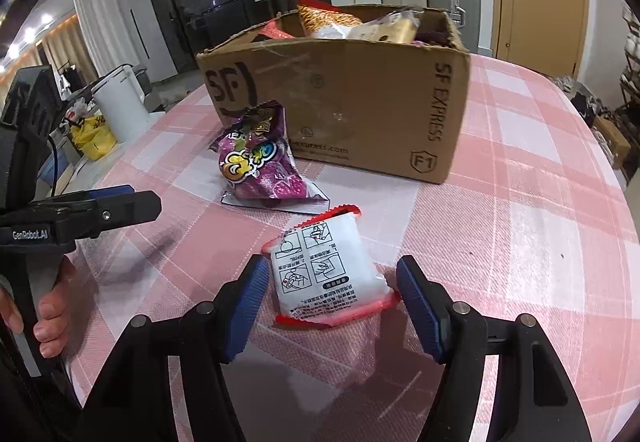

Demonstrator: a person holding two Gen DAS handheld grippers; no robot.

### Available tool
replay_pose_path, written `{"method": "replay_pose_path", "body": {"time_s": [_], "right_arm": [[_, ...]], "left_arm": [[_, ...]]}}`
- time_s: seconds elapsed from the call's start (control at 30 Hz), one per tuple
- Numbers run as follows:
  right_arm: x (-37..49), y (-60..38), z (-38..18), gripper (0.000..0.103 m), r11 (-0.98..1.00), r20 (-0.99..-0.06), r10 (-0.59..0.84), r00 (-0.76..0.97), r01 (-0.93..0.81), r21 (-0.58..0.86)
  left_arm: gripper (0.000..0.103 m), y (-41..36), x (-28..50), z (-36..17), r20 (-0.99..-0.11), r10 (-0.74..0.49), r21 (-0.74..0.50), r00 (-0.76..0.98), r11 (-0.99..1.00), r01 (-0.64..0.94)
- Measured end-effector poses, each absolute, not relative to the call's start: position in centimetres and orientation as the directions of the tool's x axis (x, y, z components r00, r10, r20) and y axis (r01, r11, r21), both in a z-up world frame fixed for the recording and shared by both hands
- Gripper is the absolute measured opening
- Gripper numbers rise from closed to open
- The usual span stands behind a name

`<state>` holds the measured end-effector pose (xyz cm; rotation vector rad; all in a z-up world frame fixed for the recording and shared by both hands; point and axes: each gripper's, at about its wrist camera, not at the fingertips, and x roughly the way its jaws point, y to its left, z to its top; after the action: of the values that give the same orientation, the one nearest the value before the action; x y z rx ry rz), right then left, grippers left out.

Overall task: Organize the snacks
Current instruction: 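Lower the right gripper onto the white-and-red pack and close it, then grasp the purple candy bag with the left gripper while the right holds the white pack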

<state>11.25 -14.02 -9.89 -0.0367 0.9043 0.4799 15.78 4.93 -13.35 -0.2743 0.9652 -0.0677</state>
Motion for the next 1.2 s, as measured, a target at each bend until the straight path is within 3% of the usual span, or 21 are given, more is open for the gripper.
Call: {"method": "replay_pose_path", "body": {"time_s": [0.2,0.23,1.2], "right_arm": [[11.3,-13.0,-10.1,0.051,0.882,-0.766,0.39,0.511,-0.445,0.152],[11.1,-13.0,-10.1,0.043,0.882,-0.764,0.393,0.512,-0.445,0.155],[9.7,-17.6,-6.7,0.043,0.935,-0.713,0.318,0.625,-0.333,0.125]], "left_arm": [[0.101,4.9,15.6,-13.4,-0.806,-0.179,-0.26,0.565,0.964,-0.064],[0.101,4.9,15.6,-13.4,-0.806,-0.18,-0.261,0.564,0.963,-0.064],[0.101,-1.5,19.8,-12.0,-0.839,-0.159,-0.186,0.52,0.982,0.0]]}}
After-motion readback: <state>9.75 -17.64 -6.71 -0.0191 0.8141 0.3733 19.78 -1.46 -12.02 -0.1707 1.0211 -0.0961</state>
